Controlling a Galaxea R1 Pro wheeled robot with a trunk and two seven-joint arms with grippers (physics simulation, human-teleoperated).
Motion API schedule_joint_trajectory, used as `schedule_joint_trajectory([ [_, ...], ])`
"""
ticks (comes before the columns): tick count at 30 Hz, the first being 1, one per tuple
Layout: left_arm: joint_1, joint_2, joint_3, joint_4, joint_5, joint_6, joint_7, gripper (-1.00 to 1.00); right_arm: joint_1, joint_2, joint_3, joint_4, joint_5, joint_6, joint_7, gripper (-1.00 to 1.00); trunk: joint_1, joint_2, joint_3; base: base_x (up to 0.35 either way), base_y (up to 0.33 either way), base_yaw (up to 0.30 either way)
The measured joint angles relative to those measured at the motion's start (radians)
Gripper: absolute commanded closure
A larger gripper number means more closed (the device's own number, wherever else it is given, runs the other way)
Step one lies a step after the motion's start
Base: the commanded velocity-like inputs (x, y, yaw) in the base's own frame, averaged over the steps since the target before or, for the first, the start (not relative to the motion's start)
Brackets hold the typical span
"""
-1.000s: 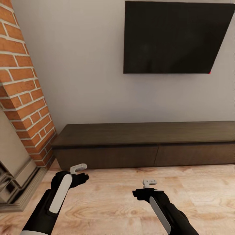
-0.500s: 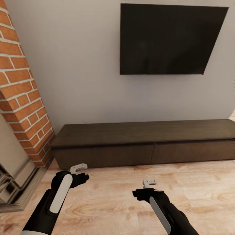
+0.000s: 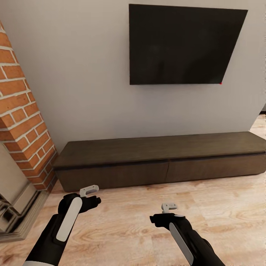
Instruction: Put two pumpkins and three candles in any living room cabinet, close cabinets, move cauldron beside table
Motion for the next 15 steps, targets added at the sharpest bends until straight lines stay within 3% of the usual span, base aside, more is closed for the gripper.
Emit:
schedule_joint_trajectory([
  [6,0.000,0.000,0.000,0.000,0.000,0.000,0.000,-1.00,0.000,0.001,0.000,0.000,0.000,0.000,-0.002,-1.00,-0.023,0.042,0.011,-0.206,0.058,-0.042],
  [15,0.000,0.000,0.000,0.000,0.000,0.000,0.000,-1.00,0.000,0.001,0.001,0.000,0.000,0.000,-0.002,-1.00,-0.058,0.105,0.034,-0.031,0.010,-0.032],
])
